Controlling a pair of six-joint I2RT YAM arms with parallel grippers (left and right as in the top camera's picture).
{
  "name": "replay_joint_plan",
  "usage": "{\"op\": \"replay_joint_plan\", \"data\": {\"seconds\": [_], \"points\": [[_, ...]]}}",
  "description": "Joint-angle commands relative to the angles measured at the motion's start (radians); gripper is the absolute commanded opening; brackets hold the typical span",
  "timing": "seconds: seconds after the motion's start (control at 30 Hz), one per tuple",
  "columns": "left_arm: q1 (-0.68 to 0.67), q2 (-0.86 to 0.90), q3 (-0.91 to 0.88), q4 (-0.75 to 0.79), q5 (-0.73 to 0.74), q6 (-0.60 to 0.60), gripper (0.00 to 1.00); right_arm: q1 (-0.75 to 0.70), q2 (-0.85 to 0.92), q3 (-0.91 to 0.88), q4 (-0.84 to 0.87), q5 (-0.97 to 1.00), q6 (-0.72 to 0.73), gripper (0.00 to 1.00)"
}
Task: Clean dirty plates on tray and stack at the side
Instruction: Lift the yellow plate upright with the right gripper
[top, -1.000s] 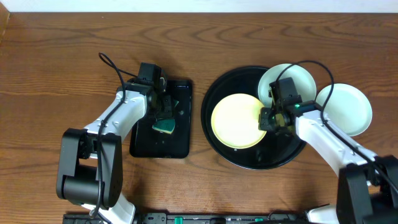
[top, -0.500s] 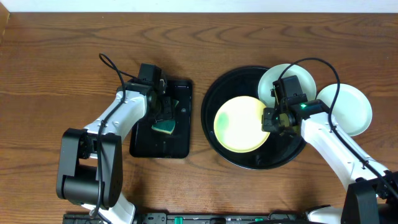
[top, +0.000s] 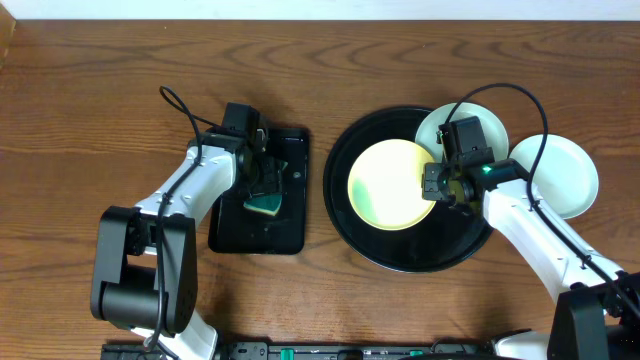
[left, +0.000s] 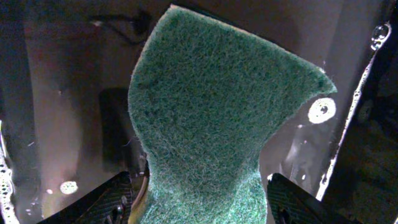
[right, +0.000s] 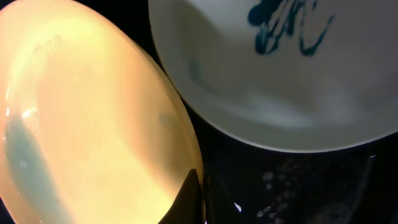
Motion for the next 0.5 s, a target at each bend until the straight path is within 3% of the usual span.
{"op": "replay_joint_plan", "data": {"seconds": [0.0,0.07,0.3,0.47], "points": [[0.001,0.011,-0.002,-0.005,-0.006,0.010,0.71,0.005,0.000,0.078,-0.020,0.079,-0.089,0.01],[0.001,0.011,-0.002,-0.005,-0.006,0.010,0.69,0.005,-0.001,0.119,-0.050,0.114,-0.119,0.01],[0.001,0.011,-0.002,-0.005,-0.006,0.010,0.43,0.005,-0.038,0.216,-0.111,0.190,-0.194,0.01],[0.001,0.011,-0.002,-0.005,-0.006,0.010,0.19,0.006,-0.092,0.240,-0.110,0.249,-0.215,0.01]]}}
